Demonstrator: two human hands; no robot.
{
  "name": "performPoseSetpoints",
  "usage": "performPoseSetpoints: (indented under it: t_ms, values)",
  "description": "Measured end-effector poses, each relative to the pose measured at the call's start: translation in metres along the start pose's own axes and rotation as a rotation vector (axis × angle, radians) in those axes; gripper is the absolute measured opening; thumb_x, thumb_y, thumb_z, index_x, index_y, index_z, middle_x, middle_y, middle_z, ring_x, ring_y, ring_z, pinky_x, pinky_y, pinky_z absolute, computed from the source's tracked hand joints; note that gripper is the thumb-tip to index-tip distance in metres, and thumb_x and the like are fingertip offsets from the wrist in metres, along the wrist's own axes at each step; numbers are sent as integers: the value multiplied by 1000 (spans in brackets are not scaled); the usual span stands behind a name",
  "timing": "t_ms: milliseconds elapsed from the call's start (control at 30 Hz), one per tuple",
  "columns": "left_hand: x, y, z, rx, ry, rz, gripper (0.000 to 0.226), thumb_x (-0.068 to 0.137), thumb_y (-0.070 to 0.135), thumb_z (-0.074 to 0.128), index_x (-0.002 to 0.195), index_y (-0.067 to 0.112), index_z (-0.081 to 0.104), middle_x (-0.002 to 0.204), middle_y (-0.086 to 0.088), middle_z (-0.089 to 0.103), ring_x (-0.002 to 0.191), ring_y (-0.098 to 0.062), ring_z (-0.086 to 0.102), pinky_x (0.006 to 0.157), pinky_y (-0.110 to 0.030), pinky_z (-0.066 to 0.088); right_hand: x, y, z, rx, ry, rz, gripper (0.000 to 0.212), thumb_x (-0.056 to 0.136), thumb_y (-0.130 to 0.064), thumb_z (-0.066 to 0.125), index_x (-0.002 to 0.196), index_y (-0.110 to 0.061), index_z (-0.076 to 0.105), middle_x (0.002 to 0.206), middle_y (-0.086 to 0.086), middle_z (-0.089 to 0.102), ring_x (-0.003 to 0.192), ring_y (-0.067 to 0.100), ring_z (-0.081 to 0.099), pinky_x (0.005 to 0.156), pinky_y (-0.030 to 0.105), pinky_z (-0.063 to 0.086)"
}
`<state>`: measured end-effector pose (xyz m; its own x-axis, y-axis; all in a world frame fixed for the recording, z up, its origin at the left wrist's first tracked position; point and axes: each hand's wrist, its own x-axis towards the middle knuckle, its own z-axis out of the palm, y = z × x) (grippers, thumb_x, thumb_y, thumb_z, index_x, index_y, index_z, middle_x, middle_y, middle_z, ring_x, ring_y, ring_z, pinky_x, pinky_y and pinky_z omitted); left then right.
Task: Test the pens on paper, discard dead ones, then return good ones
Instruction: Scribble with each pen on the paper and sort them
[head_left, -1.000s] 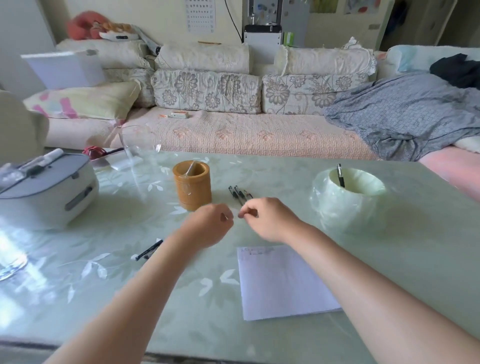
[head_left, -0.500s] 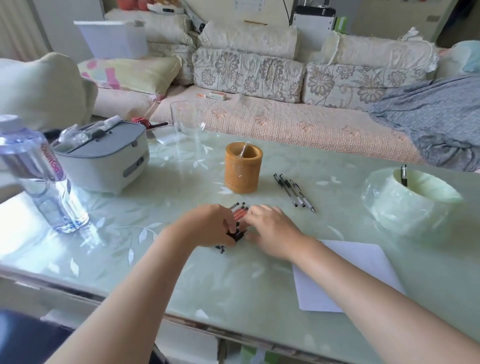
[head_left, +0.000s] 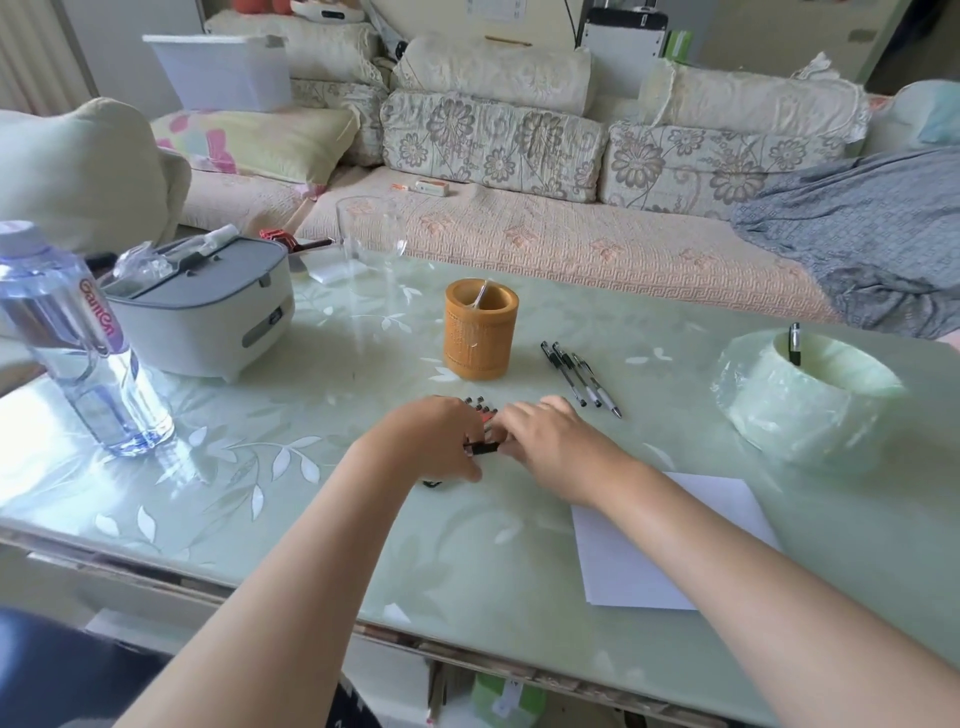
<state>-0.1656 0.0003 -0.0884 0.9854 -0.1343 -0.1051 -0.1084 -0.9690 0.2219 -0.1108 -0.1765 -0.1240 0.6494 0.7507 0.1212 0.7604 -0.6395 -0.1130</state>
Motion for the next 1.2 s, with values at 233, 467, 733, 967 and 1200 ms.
performPoseSetpoints:
  t_ms: [233, 467, 733, 967, 1200]
  values:
    - [4, 28, -1, -160, 75, 92, 20, 94, 27, 51, 105, 30, 66, 96, 7, 66, 92, -17, 57, 72, -32, 47, -39, 13, -34, 93, 35, 168, 26, 98, -52, 41, 112, -34, 55, 94, -19, 46, 85, 9, 49, 70, 33, 38]
    - [13, 62, 13, -296, 175, 184, 15, 92, 37, 60, 104, 30, 66, 98, 11, 70, 83, -11, 59, 70, -27, 48, -75, 41, -42, 206, 115, 263, 14, 93, -40, 59, 96, -30, 68, 89, -10, 57, 79, 11, 55, 70, 32, 46]
    - [26, 85, 26, -415, 211, 259, 6, 88, 33, 66, 92, 28, 67, 77, 19, 64, 69, 0, 58, 65, -26, 49, -101, 54, -35, 268, 71, 326, 20, 97, -45, 49, 102, -33, 63, 86, -10, 66, 80, 16, 60, 70, 36, 50]
    - [35, 89, 31, -543, 135, 226, 4, 84, 24, 72, 87, 22, 70, 77, 9, 72, 64, -4, 66, 68, -25, 55, -93, 59, -23, 263, 104, 308, 19, 98, -35, 50, 86, -24, 60, 74, -9, 54, 71, 19, 50, 62, 35, 42]
    - [45, 83, 34, -596, 125, 189, 2, 86, 16, 69, 85, 18, 69, 75, 9, 72, 64, -8, 68, 69, -31, 56, -81, 63, -17, 204, 91, 274, 20, 98, -41, 43, 93, -31, 59, 77, -10, 59, 76, 22, 56, 66, 35, 45]
